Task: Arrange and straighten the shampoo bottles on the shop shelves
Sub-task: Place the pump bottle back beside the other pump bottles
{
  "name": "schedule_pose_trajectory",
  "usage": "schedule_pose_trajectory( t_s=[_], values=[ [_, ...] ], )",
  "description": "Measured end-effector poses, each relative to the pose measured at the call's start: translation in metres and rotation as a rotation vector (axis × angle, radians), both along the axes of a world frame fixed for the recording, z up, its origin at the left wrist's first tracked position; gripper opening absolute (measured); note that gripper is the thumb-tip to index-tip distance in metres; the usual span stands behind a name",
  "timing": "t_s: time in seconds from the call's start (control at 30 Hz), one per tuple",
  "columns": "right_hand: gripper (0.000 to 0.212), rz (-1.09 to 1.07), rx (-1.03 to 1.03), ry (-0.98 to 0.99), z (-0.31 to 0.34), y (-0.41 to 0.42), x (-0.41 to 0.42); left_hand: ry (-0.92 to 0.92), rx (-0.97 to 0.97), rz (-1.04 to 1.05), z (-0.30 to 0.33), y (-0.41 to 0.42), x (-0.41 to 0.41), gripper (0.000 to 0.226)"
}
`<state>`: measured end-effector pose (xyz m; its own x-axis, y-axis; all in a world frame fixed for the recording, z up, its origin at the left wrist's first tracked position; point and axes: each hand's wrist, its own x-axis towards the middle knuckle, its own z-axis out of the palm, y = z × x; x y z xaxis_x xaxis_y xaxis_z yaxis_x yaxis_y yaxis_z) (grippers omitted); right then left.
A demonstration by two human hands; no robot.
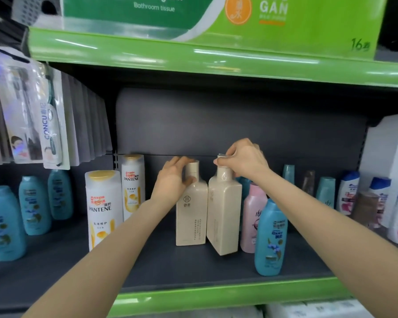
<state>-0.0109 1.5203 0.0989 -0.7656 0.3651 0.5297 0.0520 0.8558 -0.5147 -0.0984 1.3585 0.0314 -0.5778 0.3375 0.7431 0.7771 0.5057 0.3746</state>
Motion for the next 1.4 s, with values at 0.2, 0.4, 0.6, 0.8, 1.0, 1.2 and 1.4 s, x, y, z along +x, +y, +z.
schedule_pose_trajectory(
  t_s=[0.2,0.4,0.6,0.8,1.0,1.2,1.4],
  values=[
    [0.041,0.040,-0.059,0.017,-0.003,-0.020,0.024,-0.038,-0.014,0.009,-0.002,0.002,0.004,0.045],
    [0.021,0.278,-0.420,0.018,-0.006,-0.032,0.041,0.023,0.179,-0.114,-0.006,-0.015,0.052,0.031],
    [0.028,0.371,-0.667,0.128,-0.011,-0.045,0.054,-0.321,0.081,-0.298,-0.015,-0.039,0.077,0.052],
    [0.023,0.450,-0.810,0.202,-0.021,-0.050,0.059,-0.654,-0.123,-0.331,-0.029,-0.075,0.079,0.061],
    [0.022,0.536,-0.948,0.249,-0.039,-0.041,0.063,-0.567,0.004,-0.247,-0.037,-0.089,0.083,0.053],
    [0.013,0.463,-0.835,0.211,-0.048,-0.035,0.069,-0.152,-0.114,0.184,-0.036,-0.085,0.093,0.063],
    [0.032,0.327,-0.849,0.314,-0.043,-0.042,0.062,-0.064,-0.211,0.247,-0.040,-0.077,0.097,0.065]
  ],
)
